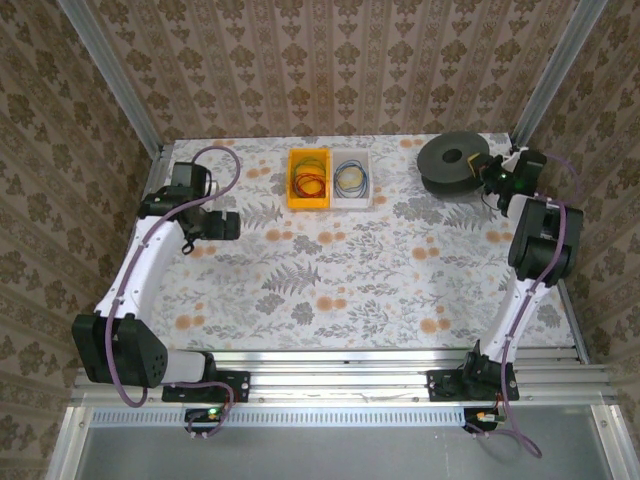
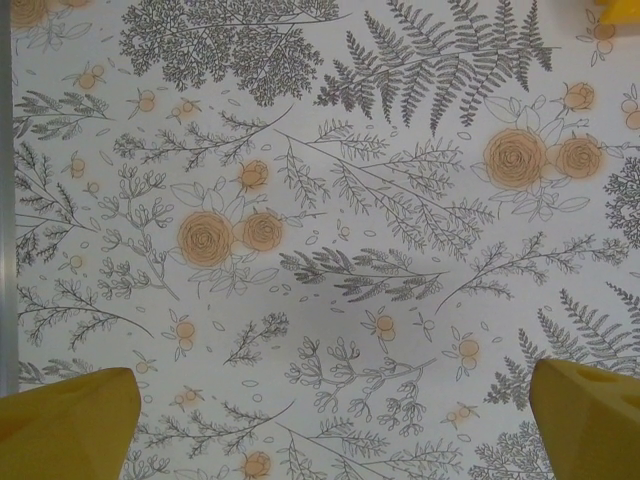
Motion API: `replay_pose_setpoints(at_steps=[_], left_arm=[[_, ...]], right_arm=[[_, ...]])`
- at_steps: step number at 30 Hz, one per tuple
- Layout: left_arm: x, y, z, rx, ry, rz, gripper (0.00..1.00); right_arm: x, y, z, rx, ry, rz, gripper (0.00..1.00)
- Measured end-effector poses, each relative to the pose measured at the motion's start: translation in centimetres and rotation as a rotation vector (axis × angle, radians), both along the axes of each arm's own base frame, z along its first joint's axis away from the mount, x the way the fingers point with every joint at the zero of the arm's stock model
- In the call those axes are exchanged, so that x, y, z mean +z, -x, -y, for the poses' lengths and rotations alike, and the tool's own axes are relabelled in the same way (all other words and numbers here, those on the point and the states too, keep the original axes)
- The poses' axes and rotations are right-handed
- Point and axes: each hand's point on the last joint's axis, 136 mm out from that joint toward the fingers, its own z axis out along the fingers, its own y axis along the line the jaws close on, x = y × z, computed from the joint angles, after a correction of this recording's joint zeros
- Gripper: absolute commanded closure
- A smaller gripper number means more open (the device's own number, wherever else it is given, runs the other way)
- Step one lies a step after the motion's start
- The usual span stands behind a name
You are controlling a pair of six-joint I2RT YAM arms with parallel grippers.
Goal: Wrap the cables
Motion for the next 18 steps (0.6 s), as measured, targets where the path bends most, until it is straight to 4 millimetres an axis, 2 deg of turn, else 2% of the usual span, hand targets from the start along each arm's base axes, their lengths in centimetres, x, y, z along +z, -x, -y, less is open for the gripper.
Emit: replay_pose_setpoints(at_steps=[4, 9, 12, 15, 18], left_arm=[[-0.1, -0.4, 0.1, 0.000, 0.003, 0.015, 0.00], [-0.1, -0.5, 0.1, -0.001, 0.003, 0.019, 0.00], [-0.1, -0.6, 0.2, -0.002, 0.004, 0.027, 0.00], [0.0, -0.8, 0.2, -0.003, 0.005, 0.035, 0.00], [0.0, -0.8, 0.2, -0.003, 0.006, 0.035, 0.00]], right_arm=[[0.9, 3.1, -0.2, -0.012, 0.051, -0.032, 1.00], [3.0, 8.4, -2.3, 0.008, 0.099, -0.057, 1.00], [5.3, 11.5, -4.9, 0.053, 0.137, -0.032, 1.00], [8.2, 14.9, -8.8, 0.127, 0.180, 0.014, 1.00], [10.9, 17.9, -13.9, 0.246, 0.213, 0.076, 1.00]])
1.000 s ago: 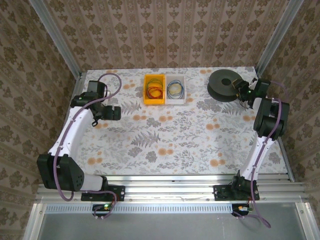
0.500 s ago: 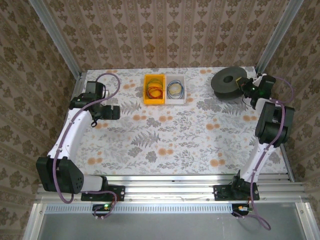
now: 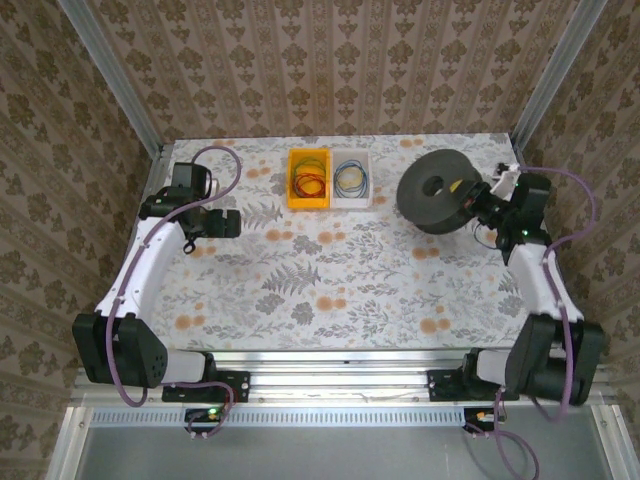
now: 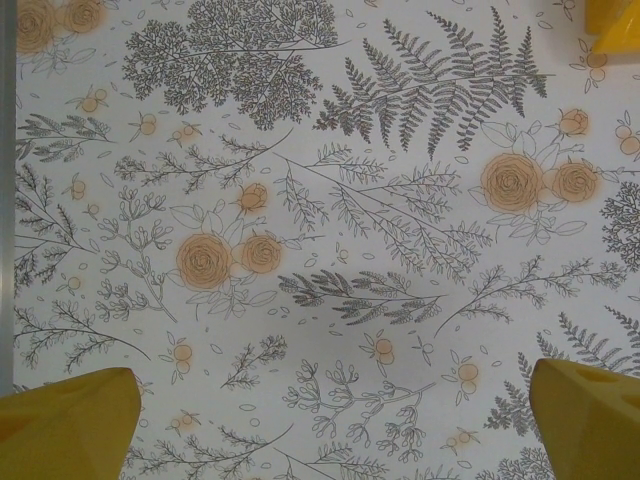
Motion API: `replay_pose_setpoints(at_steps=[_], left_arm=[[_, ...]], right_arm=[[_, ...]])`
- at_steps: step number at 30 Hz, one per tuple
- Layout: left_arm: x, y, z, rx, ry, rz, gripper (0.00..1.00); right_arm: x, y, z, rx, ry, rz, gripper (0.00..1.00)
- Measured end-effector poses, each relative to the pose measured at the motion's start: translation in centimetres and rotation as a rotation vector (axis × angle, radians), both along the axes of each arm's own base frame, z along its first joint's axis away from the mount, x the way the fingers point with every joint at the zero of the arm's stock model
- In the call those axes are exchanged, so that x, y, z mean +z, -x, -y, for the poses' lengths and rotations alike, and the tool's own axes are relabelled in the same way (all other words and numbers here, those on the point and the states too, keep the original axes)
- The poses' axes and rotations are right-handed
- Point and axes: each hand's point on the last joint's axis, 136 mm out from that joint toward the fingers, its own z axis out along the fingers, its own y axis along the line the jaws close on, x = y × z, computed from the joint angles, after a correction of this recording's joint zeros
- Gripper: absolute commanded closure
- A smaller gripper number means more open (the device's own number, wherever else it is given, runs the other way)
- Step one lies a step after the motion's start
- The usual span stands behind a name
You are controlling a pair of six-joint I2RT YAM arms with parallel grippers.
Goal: Wrap the cables
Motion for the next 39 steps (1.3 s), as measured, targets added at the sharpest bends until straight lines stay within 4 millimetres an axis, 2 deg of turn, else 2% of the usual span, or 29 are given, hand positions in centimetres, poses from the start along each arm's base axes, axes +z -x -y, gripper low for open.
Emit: replay_pose_setpoints(at_steps=[2, 4, 6, 8, 10, 12, 14, 17, 19, 23, 29, 33, 39], left_arm=[[0.0, 0.0, 0.0, -0.003, -0.001, 0.000, 0.00], [0.0, -0.1, 0.1, -0.005, 0.002, 0.003, 0.00], [0.1, -0.3, 0.2, -0.007, 0.007, 0.014, 0.00], [0.0, -0.3, 0.4, -0.012, 0.015, 0.015, 0.00], [-0.1, -0.3, 0.6, -0.020, 0.020, 0.012, 0.00], [-0.1, -0.2, 0.9, -0.026, 0.023, 0.012, 0.00], [-0.1, -0.2, 1.0, -0.030, 0.023, 0.011, 0.00], [0.0, -0.3, 1.0, -0.031, 0.024, 0.016, 0.00], [0.0, -0.4, 1.0, -0.030, 0.025, 0.020, 0.00], [-0.1, -0.3, 1.1, -0.035, 0.027, 0.035, 0.00], [-0.9, 0.3, 1.3, -0.041, 0.033, 0.017, 0.00], [-1.2, 0.2, 1.3, -0.042, 0.033, 0.010, 0.00], [-1.3, 0.2, 1.4, -0.043, 0.033, 0.010, 0.00]], right_arm=[[1.1, 2.0, -3.9, 0.105, 0.000, 0.033, 1.00], [0.7, 3.7, -7.3, 0.199, -0.022, 0.040, 1.00], [-1.3, 5.3, -10.7, 0.288, -0.062, 0.009, 1.00], [-4.7, 7.0, -13.9, 0.365, -0.108, -0.072, 1.00], [-7.9, 8.7, -16.6, 0.418, -0.133, -0.165, 1.00], [-10.1, 10.4, -19.1, 0.471, -0.136, -0.234, 1.00], [-10.5, 11.9, -21.4, 0.532, -0.137, -0.247, 1.00], [-10.2, 12.9, -23.9, 0.596, -0.137, -0.210, 1.00], [-10.7, 12.8, -24.6, 0.598, -0.137, -0.201, 1.00], [-12.8, 12.2, -24.3, 0.558, -0.143, -0.207, 1.00], [-13.4, 10.0, -24.5, 0.538, -0.130, -0.160, 1.00], [-14.1, 8.0, -24.5, 0.522, -0.140, -0.147, 0.87], [-16.0, 7.6, -24.2, 0.508, -0.122, -0.181, 0.79]])
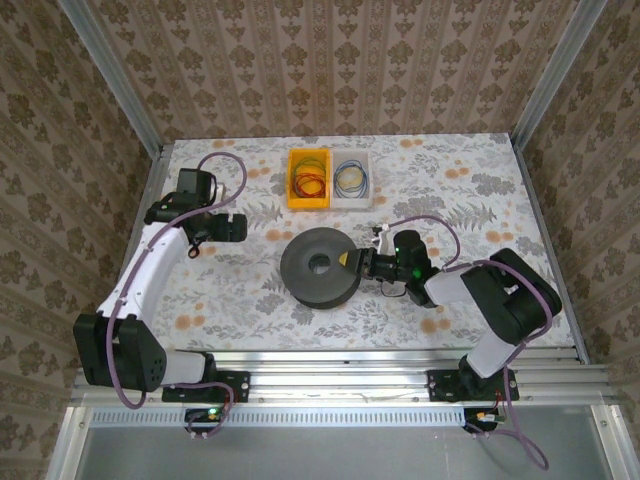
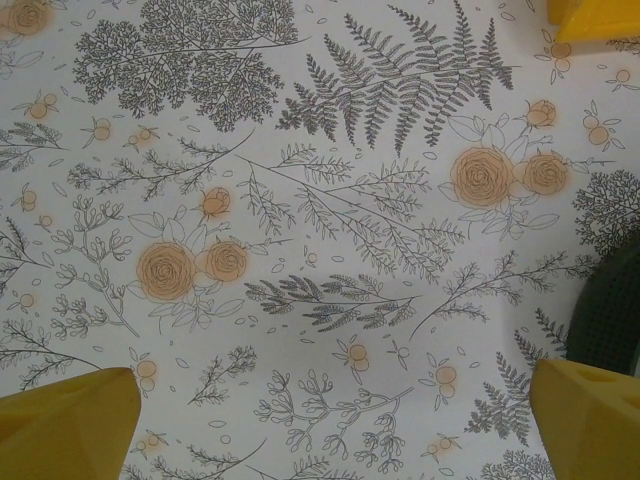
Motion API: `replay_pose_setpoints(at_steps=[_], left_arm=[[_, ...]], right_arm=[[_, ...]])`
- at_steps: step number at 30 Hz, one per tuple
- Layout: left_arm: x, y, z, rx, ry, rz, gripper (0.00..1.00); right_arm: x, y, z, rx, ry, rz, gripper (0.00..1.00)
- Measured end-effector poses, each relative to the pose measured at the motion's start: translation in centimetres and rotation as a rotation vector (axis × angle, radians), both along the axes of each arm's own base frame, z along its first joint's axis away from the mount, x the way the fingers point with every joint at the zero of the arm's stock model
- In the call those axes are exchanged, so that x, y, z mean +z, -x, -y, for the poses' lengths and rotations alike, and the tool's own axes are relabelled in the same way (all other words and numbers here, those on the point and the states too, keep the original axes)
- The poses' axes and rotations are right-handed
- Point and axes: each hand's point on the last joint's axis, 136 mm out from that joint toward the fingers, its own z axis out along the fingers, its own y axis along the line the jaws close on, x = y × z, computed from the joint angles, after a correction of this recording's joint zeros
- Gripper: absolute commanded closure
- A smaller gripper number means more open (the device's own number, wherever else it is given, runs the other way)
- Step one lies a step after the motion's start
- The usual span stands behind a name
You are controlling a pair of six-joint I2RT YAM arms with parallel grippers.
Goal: Wrap the cables
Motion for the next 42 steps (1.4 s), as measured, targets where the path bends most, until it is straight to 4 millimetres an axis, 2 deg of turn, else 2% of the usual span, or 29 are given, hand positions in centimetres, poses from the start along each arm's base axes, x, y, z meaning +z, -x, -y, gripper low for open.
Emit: replay_pose_setpoints(at_steps=[8, 9, 10, 12, 16, 17, 18, 19, 21, 27, 29, 31, 33, 37, 40, 42], left_arm=[[-0.9, -0.2, 0.2, -0.005, -0.006, -0.028, 0.00], [-1.0, -0.3, 0.2, -0.005, -0.006, -0.033, 0.00], [-1.0, -0.4, 0.2, -0.004, -0.007, -0.034, 0.00], [-0.9, -0.5, 0.2, -0.004, -0.006, -0.031, 0.00], [-0.7, -0.7, 0.3, -0.004, -0.005, -0.024, 0.00], [-0.7, -0.7, 0.3, -0.004, -0.005, -0.023, 0.00], [-0.7, -0.8, 0.3, -0.005, -0.005, -0.025, 0.00], [-0.8, -0.8, 0.3, -0.005, -0.005, -0.026, 0.00], [-0.7, -1.0, 0.3, -0.005, -0.005, -0.026, 0.00], [-0.5, -1.3, 0.4, -0.005, -0.002, -0.016, 0.00], [-0.5, -1.3, 0.4, -0.006, -0.001, -0.013, 0.00], [-0.5, -1.3, 0.5, -0.007, 0.001, -0.013, 0.00], [-0.5, -1.3, 0.5, -0.009, 0.004, -0.014, 0.00], [-0.4, -1.2, 0.7, -0.015, 0.008, -0.012, 0.00], [0.0, -1.1, 0.9, -0.020, 0.010, 0.001, 0.00], [0.3, -1.0, 1.0, -0.024, 0.013, 0.011, 0.00]], right_arm=[[-2.1, 0.6, 0.8, 0.009, 0.085, -0.049, 0.72], [-2.1, 0.9, 0.9, 0.017, 0.095, -0.050, 0.68], [-2.0, 1.1, 1.0, 0.025, 0.109, -0.048, 0.62], [-2.3, 1.9, 1.5, 0.039, 0.160, -0.051, 0.44], [-2.7, 3.4, 3.1, 0.055, 0.269, -0.076, 0.18], [-2.6, 3.5, 3.5, 0.052, 0.291, -0.079, 0.07], [-2.2, 3.5, 3.9, 0.049, 0.315, -0.077, 0.00], [-1.6, 3.2, 4.4, 0.043, 0.342, -0.067, 0.00], [0.0, 2.0, 5.4, 0.020, 0.392, -0.037, 0.00], [7.5, -3.9, 8.0, -0.098, 0.497, 0.122, 0.00], [9.3, -6.0, 8.0, -0.121, 0.513, 0.161, 0.00], [10.2, -8.8, 7.3, -0.138, 0.521, 0.179, 0.00], [9.8, -11.3, 6.7, -0.147, 0.532, 0.172, 0.00], [6.7, -15.4, 5.3, -0.141, 0.570, 0.118, 0.00], [4.7, -17.1, 4.7, -0.140, 0.591, 0.083, 0.00], [4.0, -17.4, 4.4, -0.143, 0.591, 0.064, 0.01]])
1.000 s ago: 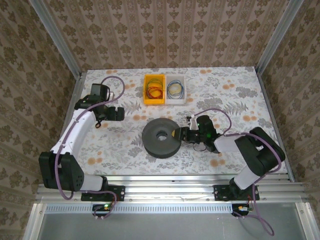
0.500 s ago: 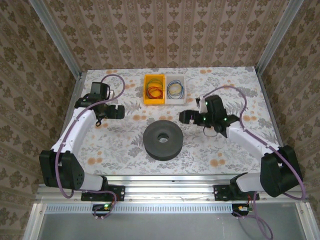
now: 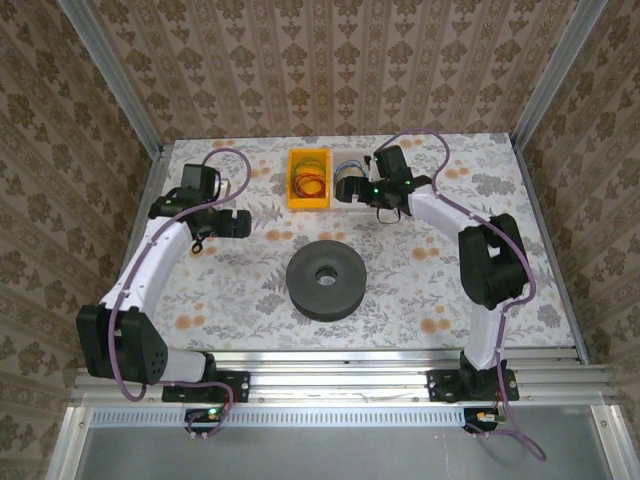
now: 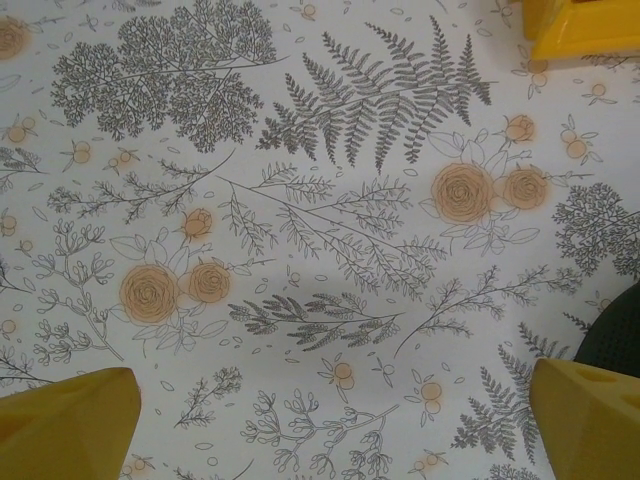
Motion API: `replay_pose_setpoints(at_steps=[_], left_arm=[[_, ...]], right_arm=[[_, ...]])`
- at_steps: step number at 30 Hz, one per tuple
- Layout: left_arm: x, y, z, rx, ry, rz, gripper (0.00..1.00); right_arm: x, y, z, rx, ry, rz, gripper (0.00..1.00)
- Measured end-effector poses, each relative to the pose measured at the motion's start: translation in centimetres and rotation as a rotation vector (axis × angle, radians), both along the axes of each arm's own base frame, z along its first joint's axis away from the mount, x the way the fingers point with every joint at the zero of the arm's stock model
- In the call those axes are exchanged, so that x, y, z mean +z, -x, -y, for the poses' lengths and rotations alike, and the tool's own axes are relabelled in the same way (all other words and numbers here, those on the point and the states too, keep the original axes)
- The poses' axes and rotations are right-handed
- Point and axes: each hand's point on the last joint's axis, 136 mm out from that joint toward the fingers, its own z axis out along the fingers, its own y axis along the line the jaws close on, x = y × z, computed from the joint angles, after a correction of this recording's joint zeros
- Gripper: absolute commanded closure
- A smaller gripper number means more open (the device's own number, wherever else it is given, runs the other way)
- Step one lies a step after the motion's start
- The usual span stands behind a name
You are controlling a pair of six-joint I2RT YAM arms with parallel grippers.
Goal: Wrap the cables
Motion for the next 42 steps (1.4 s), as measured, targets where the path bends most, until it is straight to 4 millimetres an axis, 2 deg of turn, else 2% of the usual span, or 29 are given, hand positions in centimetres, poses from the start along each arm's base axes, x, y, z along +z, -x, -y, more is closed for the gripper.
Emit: replay_pose_setpoints(at_steps=[5, 11, 18, 22, 25, 28, 34, 42], left_arm=[[0.9, 0.2, 0.2, -0.007, 0.006, 0.027, 0.00], [0.9, 0.3, 0.4, -0.013, 0.006, 0.028, 0.00], [1.0, 0.4, 0.4, -0.015, 0.006, 0.028, 0.00], [1.0, 0.4, 0.4, -0.014, 0.005, 0.028, 0.00], [1.0, 0.4, 0.4, -0.014, 0.005, 0.028, 0.00], [1.0, 0.4, 0.4, -0.014, 0.005, 0.028, 0.00], [1.0, 0.4, 0.4, -0.015, 0.005, 0.028, 0.00], [1.5, 0.1, 0.5, -0.015, 0.008, 0.040, 0.00]], right_arm=[[0.0, -0.2, -0.6, -0.041, -0.046, -0.020, 0.09], [-0.2, -1.3, -1.1, -0.114, -0.114, -0.021, 0.19], [-2.3, -2.4, -1.3, -0.196, -0.146, -0.052, 0.30], [-3.6, -2.7, -1.0, -0.237, -0.149, -0.075, 0.31], [-3.6, -3.0, -0.9, -0.259, -0.161, -0.073, 0.32], [-3.5, -3.4, -0.9, -0.278, -0.175, -0.061, 0.39], [-4.5, -4.3, -1.1, -0.304, -0.192, -0.067, 0.41], [-4.2, -5.5, -1.3, -0.338, -0.213, -0.038, 0.45]])
